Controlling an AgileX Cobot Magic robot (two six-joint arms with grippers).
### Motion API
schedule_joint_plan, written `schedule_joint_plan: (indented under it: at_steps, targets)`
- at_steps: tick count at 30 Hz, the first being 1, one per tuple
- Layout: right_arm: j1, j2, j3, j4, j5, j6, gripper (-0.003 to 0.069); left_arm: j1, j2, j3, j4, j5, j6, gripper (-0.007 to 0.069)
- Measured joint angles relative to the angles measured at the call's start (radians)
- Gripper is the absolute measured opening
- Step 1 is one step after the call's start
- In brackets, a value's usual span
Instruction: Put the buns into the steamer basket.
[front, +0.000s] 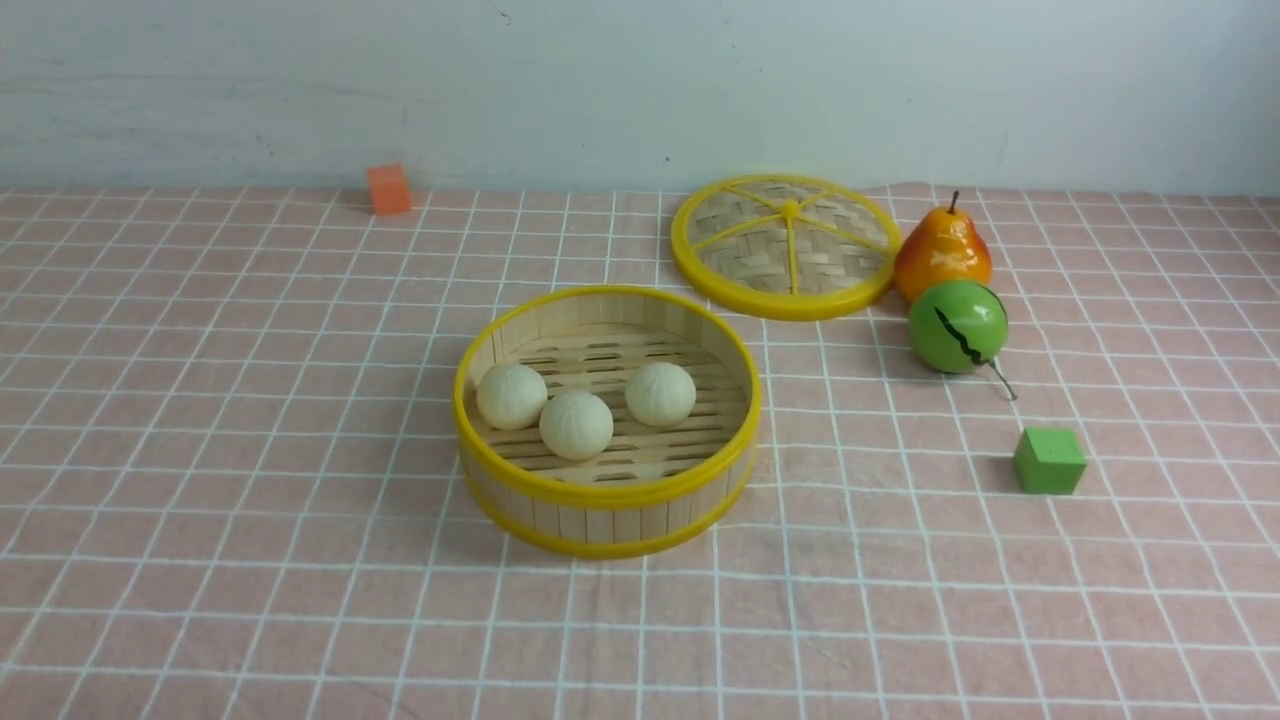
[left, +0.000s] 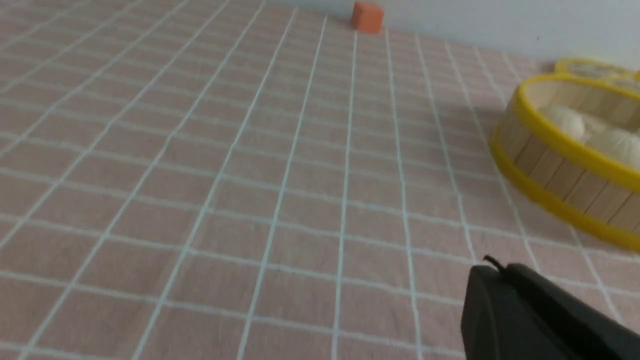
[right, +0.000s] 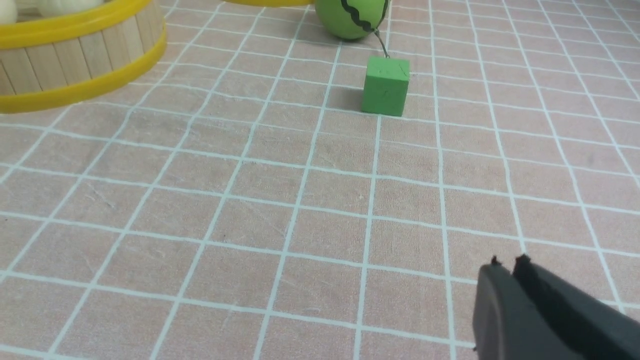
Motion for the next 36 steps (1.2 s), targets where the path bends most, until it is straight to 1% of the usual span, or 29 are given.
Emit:
schedule_joint_plan:
  at_steps: [3, 11, 36]
  targets:
    - [0.0, 0.0, 0.0, 0.0, 0.0, 0.0, 0.0043, -0.019, 0.0, 0.003, -0.007, 0.074, 0.034, -0.0013]
    - [0.0, 0.0, 0.0, 0.0, 0.0, 0.0, 0.0043, -0.062, 0.0, 0.003, -0.01, 0.075, 0.058, -0.0013]
    - [0.0, 0.0, 0.0, 0.0, 0.0, 0.0, 0.0069, -0.063, 0.0, 0.003, -0.01, 0.075, 0.06, -0.0013]
